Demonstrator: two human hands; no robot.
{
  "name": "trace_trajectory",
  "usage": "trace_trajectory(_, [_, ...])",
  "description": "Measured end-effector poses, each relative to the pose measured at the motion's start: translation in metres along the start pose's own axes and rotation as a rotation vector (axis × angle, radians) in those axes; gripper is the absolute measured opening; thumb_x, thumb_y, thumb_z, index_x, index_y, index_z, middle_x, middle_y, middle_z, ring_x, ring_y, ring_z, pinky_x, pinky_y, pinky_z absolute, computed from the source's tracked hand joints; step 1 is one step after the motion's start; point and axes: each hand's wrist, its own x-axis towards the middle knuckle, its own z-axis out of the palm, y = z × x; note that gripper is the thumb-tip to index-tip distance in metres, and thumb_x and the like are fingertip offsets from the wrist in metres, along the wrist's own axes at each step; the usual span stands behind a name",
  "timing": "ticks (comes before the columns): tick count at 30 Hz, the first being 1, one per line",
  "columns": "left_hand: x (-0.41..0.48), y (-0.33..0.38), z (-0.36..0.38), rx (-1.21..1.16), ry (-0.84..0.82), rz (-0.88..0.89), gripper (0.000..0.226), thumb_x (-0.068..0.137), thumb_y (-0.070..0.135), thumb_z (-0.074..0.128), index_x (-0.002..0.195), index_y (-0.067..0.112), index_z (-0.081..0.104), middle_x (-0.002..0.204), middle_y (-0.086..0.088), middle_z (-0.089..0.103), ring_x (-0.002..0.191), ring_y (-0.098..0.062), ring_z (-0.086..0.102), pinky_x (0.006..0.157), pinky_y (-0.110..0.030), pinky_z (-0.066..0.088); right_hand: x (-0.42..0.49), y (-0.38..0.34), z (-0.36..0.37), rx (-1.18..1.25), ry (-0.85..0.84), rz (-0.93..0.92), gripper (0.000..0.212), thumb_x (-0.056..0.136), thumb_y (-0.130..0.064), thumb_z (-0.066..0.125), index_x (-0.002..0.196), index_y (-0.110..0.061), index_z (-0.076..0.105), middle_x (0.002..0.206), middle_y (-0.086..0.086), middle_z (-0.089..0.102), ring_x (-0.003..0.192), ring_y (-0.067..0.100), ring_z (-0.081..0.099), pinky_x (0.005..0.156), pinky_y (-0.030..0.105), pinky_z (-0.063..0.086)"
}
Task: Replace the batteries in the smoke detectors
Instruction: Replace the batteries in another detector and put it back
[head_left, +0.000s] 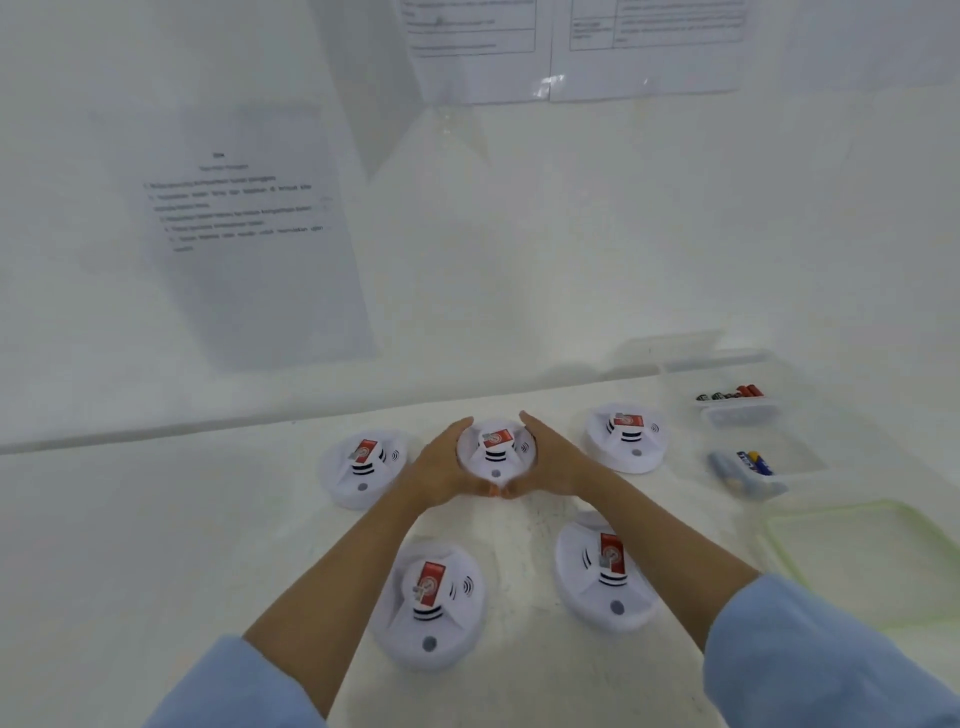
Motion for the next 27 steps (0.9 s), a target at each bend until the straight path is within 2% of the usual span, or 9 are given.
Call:
trace_trajectory(2, [0.003, -0.001, -0.001, -0.004, -0.005, 0.015, 0.098, 0.06, 0.006, 0.085, 0.141, 0.009, 0.029, 0.138, -0.004, 0.042, 0.126, -0.019, 0.041, 0.108, -0.035, 0.035, -0.001, -0.001, -0.002, -0.021, 0.029, 0.004, 0.091, 0.067, -0.011, 0.08, 0.14, -0.002, 0.027, 0.143, 0.009, 0.038, 0.131, 0.022, 0.037, 0.101, 0.023, 0.03])
trace_trajectory(8, [0.006, 0.014, -0.004, -0.008, 0.027, 0.056, 0.115, 0.044, 0.022, 0.089, 0.143, 0.013, 0.03, 0.142, -0.008, 0.041, 0.127, -0.022, 0.044, 0.104, -0.034, 0.039, -0.002, 0.004, -0.014, 0.118, 0.117, -0.017, 0.1, 0.058, -0.011, 0.086, 0.141, -0.014, 0.029, 0.14, 0.004, 0.041, 0.126, 0.021, 0.043, 0.102, 0.03, 0.039])
trace_trajectory(11, [0.009, 0.038, -0.002, -0.015, 0.037, 0.115, 0.107, 0.054, 0.01, 0.09, 0.143, 0.011, 0.03, 0.143, -0.003, 0.04, 0.125, -0.016, 0.043, 0.099, -0.025, 0.037, -0.01, 0.002, -0.036, 0.224, 0.166, -0.071, 0.098, 0.055, -0.004, 0.086, 0.138, -0.016, 0.034, 0.134, 0.003, 0.045, 0.119, 0.022, 0.049, 0.096, 0.032, 0.045])
trace_trajectory(13, [0.011, 0.056, 0.003, 0.001, 0.055, 0.178, 0.1, 0.059, 0.005, 0.086, 0.142, 0.007, 0.031, 0.136, 0.0, 0.043, 0.12, -0.013, 0.044, 0.092, -0.017, 0.036, -0.018, 0.003, -0.055, 0.278, 0.189, -0.108, 0.099, 0.053, 0.0, 0.085, 0.137, -0.015, 0.035, 0.131, 0.003, 0.045, 0.117, 0.023, 0.051, 0.095, 0.034, 0.047])
trace_trajectory(17, [0.013, 0.096, 0.028, 0.004, 0.083, 0.256, 0.091, 0.059, 0.001, 0.085, 0.137, 0.002, 0.037, 0.112, 0.009, 0.049, 0.098, -0.006, 0.051, 0.073, -0.005, 0.041, -0.043, 0.012, -0.098, 0.305, 0.197, -0.14, 0.096, 0.057, 0.003, 0.083, 0.137, -0.018, 0.035, 0.124, -0.004, 0.045, 0.11, 0.018, 0.052, 0.075, 0.02, 0.046])
trace_trajectory(19, [0.018, 0.112, 0.048, -0.003, 0.072, 0.244, 0.103, 0.052, 0.016, 0.091, 0.139, 0.005, 0.036, 0.123, 0.002, 0.051, 0.107, -0.012, 0.052, 0.083, -0.012, 0.044, -0.053, 0.024, -0.12, 0.326, 0.193, -0.147, 0.095, 0.056, 0.007, 0.081, 0.137, -0.018, 0.036, 0.126, -0.002, 0.046, 0.108, 0.018, 0.052, 0.071, 0.018, 0.045])
trace_trajectory(22, [0.026, 0.134, 0.085, 0.026, 0.087, 0.22, 0.125, 0.034, 0.05, 0.086, 0.142, 0.014, 0.034, 0.133, -0.007, 0.048, 0.12, -0.021, 0.049, 0.1, -0.038, 0.045, -0.067, 0.05, -0.151, 0.35, 0.162, -0.148, 0.095, 0.056, 0.012, 0.08, 0.135, -0.017, 0.037, 0.122, 0.002, 0.051, 0.105, 0.019, 0.054, 0.071, 0.018, 0.048])
trace_trajectory(25, [0.034, 0.155, 0.122, 0.059, 0.098, 0.186, 0.123, 0.038, 0.048, 0.086, 0.144, 0.016, 0.031, 0.137, -0.008, 0.043, 0.127, -0.023, 0.043, 0.104, -0.041, 0.042, -0.08, 0.076, -0.181, 0.399, 0.101, -0.144, 0.092, 0.058, 0.018, 0.074, 0.134, -0.017, 0.035, 0.1, -0.001, 0.056, 0.091, 0.014, 0.057, 0.066, 0.014, 0.05])
trace_trajectory(27, [0.039, 0.167, 0.145, 0.054, 0.093, 0.167, 0.121, 0.042, 0.044, 0.088, 0.144, 0.017, 0.03, 0.139, -0.008, 0.04, 0.129, -0.021, 0.039, 0.106, -0.041, 0.039, -0.086, 0.095, -0.199, 0.426, 0.068, -0.144, 0.093, 0.058, 0.02, 0.072, 0.134, -0.018, 0.034, 0.101, 0.002, 0.057, 0.093, 0.018, 0.058, 0.07, 0.018, 0.051])
